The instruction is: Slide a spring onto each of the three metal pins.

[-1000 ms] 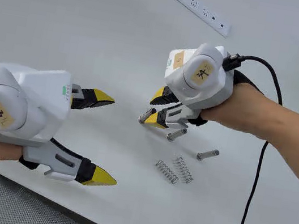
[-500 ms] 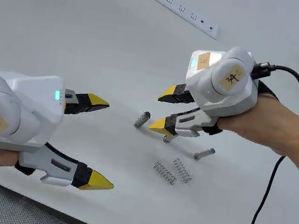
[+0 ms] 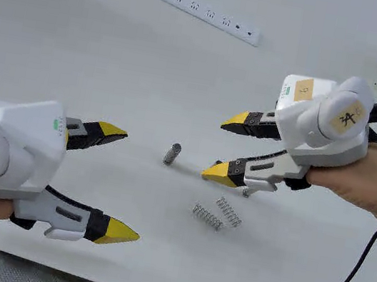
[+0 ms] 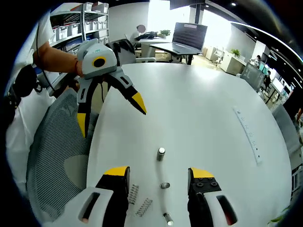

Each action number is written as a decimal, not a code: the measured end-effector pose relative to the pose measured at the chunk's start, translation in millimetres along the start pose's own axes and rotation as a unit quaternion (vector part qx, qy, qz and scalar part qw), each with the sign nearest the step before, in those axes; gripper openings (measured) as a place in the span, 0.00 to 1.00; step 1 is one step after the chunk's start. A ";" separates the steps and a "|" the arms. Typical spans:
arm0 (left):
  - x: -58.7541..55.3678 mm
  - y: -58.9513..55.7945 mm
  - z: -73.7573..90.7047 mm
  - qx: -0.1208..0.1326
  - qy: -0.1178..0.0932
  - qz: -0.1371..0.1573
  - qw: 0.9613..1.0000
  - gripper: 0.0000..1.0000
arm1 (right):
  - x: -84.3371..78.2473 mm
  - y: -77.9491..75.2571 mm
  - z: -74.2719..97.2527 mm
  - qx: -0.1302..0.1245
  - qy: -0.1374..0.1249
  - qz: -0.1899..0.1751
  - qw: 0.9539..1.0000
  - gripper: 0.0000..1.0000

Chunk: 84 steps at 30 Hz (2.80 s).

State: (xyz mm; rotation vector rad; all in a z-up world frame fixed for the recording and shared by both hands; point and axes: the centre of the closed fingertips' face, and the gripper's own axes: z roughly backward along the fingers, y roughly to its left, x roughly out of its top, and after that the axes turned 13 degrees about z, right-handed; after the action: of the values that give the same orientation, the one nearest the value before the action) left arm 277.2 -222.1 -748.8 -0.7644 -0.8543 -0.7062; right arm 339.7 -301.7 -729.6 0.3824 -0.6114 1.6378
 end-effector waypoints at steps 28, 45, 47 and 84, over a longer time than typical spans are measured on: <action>3.2 -12.1 -16.1 -0.015 0.061 -0.040 0.997 0.79 | -94.0 54.8 51.0 -0.093 -0.094 -0.158 0.978 0.79; -6.3 -31.6 -75.3 -0.060 0.134 -0.096 0.984 0.49 | -116.7 77.4 54.0 -0.122 -0.116 -0.203 0.965 0.82; -10.3 -32.7 -84.5 -0.065 0.147 -0.099 0.982 0.46 | -118.5 78.4 54.4 -0.124 -0.116 -0.206 0.964 0.82; -44.3 -25.7 -139.7 -0.050 0.237 -0.167 0.956 0.12 | -132.0 86.6 58.8 -0.139 -0.120 -0.232 0.955 0.80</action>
State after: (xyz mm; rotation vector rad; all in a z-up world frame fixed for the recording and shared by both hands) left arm 290.0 -339.0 -839.8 -0.5079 -0.5111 -1.1877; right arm 270.3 -449.1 -772.7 0.4792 -0.8517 1.0471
